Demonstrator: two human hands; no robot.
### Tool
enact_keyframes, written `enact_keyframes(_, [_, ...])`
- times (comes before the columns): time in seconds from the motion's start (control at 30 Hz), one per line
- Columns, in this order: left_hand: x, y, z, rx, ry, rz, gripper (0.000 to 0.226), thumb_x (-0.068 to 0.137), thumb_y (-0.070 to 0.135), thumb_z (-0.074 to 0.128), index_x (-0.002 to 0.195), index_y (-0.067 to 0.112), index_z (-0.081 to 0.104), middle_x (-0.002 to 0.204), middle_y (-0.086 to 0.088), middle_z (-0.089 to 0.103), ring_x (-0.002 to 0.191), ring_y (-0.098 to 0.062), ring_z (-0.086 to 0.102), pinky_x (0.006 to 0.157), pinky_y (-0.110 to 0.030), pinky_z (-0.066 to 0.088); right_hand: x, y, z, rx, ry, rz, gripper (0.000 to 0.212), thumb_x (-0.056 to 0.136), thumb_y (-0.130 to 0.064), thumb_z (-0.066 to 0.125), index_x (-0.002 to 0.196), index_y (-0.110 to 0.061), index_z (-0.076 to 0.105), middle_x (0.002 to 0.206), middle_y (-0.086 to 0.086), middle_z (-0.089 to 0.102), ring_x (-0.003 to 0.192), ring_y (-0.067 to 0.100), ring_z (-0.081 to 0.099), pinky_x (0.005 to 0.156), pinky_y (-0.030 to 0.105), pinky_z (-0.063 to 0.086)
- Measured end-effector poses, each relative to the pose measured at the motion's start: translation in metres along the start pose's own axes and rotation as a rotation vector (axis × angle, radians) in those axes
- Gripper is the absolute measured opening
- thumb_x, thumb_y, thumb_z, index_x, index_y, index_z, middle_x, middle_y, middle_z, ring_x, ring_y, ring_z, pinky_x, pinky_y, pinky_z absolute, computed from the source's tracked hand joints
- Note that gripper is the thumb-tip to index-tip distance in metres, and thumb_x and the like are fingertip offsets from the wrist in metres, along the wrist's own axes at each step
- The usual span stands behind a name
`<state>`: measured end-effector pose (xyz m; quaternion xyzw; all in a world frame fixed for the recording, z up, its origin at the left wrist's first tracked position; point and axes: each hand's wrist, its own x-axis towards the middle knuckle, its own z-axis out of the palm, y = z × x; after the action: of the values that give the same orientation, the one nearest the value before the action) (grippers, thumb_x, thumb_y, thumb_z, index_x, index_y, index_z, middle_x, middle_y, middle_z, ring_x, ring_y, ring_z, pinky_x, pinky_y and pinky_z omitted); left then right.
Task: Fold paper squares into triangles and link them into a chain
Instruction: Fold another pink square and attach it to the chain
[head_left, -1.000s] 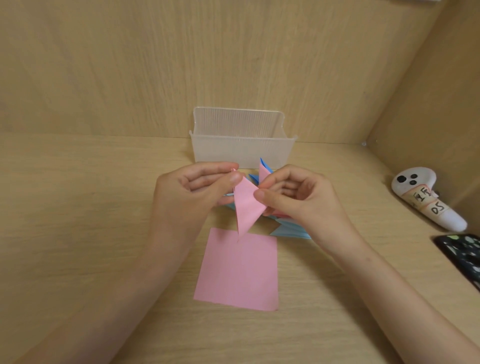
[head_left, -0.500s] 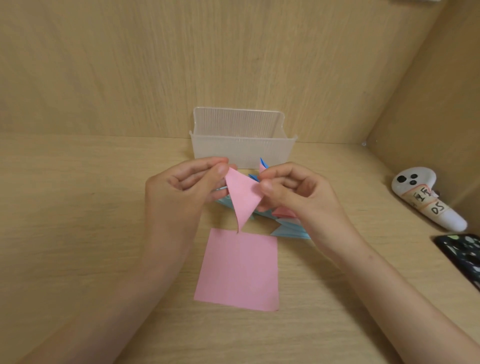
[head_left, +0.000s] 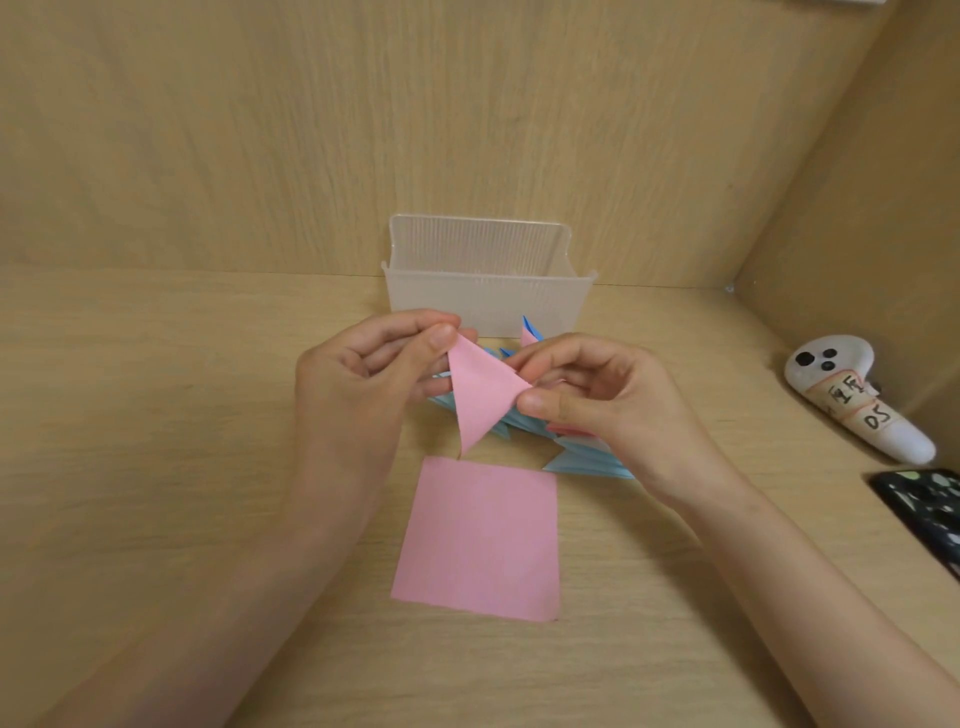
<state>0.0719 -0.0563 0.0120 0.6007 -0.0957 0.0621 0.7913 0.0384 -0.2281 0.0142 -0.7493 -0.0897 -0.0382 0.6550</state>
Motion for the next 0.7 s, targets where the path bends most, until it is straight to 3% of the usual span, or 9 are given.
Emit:
enact_keyframes(0.2, [-0.0004, 0.0003, -0.0003, 0.018, -0.023, 0.006, 0.011, 0.083, 0.0, 0.064, 0.081, 0.009, 0.068, 0.073, -0.001, 0.075, 0.069, -0.013, 0.072, 0.057, -0.017, 0.053, 0.0003, 0.0007, -0.0029, -0.065, 0.006, -0.001, 0.015, 0.074, -0.001, 0.072, 0.077, -0.015, 0.07, 0.088, -0.004, 0.073, 0.079, 0.007, 0.064, 0.064, 0.02, 0.048])
enact_keyframes(0.37, [0.002, -0.0013, -0.0013, 0.054, -0.013, -0.004, 0.012, 0.083, 0.002, 0.065, 0.079, 0.013, 0.07, 0.075, -0.002, 0.075, 0.068, -0.012, 0.071, 0.057, -0.018, 0.053, -0.0006, 0.0009, -0.0037, -0.059, -0.037, -0.003, 0.018, 0.074, 0.008, 0.071, 0.079, -0.01, 0.069, 0.074, -0.002, 0.072, 0.071, 0.006, 0.066, 0.066, 0.013, 0.048])
enact_keyframes(0.6, [0.0021, -0.0019, -0.0005, 0.131, -0.013, 0.013, 0.013, 0.081, 0.003, 0.067, 0.077, 0.015, 0.07, 0.073, 0.002, 0.075, 0.065, -0.008, 0.07, 0.056, -0.015, 0.051, -0.0006, 0.0028, -0.004, -0.129, -0.009, 0.043, 0.01, 0.076, 0.002, 0.071, 0.076, -0.008, 0.07, 0.078, 0.011, 0.073, 0.073, 0.013, 0.067, 0.069, 0.015, 0.05])
enact_keyframes(0.7, [0.0028, -0.0015, -0.001, 0.107, 0.031, 0.03, 0.012, 0.082, 0.004, 0.067, 0.078, 0.014, 0.07, 0.077, -0.001, 0.075, 0.067, -0.01, 0.071, 0.058, -0.016, 0.052, -0.0006, 0.001, -0.0017, -0.017, -0.004, 0.042, 0.012, 0.074, 0.001, 0.072, 0.081, -0.008, 0.066, 0.074, 0.004, 0.072, 0.071, 0.013, 0.068, 0.067, 0.015, 0.05])
